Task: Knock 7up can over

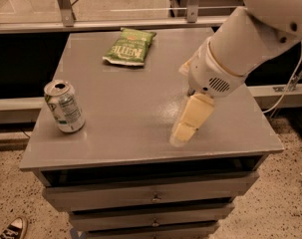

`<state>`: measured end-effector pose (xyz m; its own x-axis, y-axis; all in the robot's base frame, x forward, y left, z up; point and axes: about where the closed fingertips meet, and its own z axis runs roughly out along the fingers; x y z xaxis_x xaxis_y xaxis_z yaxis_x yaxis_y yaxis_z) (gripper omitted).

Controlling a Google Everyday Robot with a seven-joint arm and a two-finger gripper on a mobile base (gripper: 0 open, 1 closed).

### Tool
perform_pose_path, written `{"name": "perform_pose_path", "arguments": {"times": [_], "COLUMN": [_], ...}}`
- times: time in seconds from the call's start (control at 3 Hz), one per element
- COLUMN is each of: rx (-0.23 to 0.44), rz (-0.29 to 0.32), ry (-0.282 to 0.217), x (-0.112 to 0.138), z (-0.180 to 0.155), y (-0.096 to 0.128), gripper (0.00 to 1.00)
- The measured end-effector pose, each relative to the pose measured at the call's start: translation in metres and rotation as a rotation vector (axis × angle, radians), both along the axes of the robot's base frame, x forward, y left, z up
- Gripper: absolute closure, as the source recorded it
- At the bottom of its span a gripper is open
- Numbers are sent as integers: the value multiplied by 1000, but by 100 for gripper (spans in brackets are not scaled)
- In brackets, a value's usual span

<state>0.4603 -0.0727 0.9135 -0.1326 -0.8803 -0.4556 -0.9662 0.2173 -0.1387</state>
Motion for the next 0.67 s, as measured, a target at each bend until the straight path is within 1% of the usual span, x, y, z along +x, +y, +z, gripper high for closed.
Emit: {"name": "perform_pose_path", "arguments": {"times": [0.33,0.67], "rx": [98,305], "rz": [35,75], "ry": [14,45], "x": [3,16], "z": [-13,-42], "y": [30,99], "gripper": [0,0]}}
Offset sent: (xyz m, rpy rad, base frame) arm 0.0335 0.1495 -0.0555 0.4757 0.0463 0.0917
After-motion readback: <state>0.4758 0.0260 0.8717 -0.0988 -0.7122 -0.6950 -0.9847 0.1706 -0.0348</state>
